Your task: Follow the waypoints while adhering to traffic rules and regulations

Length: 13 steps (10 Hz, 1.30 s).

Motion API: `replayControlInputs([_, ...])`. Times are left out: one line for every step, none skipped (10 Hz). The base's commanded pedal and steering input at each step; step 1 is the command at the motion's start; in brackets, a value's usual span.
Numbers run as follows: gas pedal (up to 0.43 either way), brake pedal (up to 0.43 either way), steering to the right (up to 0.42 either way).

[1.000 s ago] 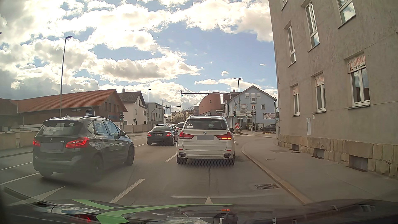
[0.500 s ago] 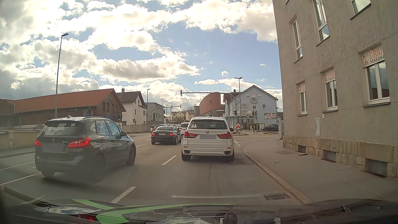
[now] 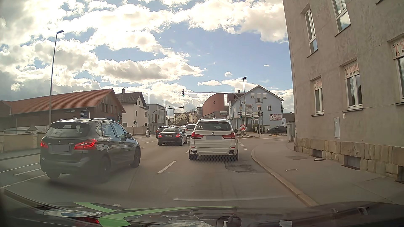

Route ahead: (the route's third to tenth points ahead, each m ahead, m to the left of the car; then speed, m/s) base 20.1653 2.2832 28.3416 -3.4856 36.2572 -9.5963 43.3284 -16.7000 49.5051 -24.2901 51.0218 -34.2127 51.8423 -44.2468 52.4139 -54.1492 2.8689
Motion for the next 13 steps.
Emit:
replayControlInputs([0.28,0.0,-0.005])
replayControlInputs([0.28,0.0,-0.005])
replayControlInputs([0.28,0.0,-0.005])
replayControlInputs([0.28,0.0,-0.003])
replayControlInputs([0.28,0.0,0.001])
replayControlInputs([0.28,0.0,0.005])
replayControlInputs([0.28,0.0,0.006])
replayControlInputs([0.28,0.0,0.008])
replayControlInputs([0.28,0.0,0.01])
replayControlInputs([0.28,0.0,0.012])
replayControlInputs([0.28,0.0,0.013])
replayControlInputs([0.28,0.0,0.014])
replayControlInputs([0.28,0.0,0.016])
